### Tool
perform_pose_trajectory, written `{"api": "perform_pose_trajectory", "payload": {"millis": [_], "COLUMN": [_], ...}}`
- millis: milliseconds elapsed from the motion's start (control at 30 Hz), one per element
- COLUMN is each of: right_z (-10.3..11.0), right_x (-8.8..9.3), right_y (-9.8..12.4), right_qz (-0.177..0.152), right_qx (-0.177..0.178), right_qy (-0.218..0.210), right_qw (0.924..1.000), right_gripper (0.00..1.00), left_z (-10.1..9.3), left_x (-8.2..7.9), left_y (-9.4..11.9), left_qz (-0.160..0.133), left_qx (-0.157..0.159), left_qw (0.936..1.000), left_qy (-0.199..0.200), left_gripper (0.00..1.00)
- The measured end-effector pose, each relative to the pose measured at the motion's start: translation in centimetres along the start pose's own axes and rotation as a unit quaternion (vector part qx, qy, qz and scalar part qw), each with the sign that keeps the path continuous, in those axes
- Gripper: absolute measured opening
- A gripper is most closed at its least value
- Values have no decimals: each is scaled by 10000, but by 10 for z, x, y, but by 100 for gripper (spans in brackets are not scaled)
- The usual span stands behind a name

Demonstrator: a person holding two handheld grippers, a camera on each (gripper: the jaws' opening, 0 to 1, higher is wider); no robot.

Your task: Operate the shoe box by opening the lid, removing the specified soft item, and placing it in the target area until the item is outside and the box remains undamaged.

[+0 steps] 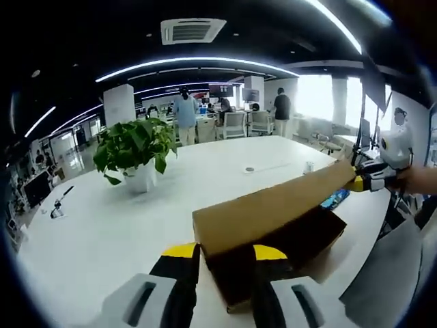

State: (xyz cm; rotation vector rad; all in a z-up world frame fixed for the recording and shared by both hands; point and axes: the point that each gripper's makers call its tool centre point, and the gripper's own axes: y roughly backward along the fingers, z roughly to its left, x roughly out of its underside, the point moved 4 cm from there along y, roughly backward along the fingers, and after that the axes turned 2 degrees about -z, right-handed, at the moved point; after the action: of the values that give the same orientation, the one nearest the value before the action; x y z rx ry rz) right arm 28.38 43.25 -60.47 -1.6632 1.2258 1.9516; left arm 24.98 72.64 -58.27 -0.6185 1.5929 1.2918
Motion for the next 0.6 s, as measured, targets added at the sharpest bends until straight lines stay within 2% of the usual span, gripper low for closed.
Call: {"api": "perform_pose_trajectory", "payload": {"millis": [267,600], "right_z": [10,17], "right_x": [11,25], "right_y": [2,2], "right_qz": [111,242], "right_qx": [-141,-297], "right_qy": [270,397], "right_qw": [9995,9985], "right_gripper": [22,27], "left_z": [-3,-7], "left_x": [13,30], "left_y": [2,1], "left_qz": [130,316], "left_qx": [94,163], "left_qw": [9999,9993], "left_qy": [-43,-87], "left_gripper": [31,32]}}
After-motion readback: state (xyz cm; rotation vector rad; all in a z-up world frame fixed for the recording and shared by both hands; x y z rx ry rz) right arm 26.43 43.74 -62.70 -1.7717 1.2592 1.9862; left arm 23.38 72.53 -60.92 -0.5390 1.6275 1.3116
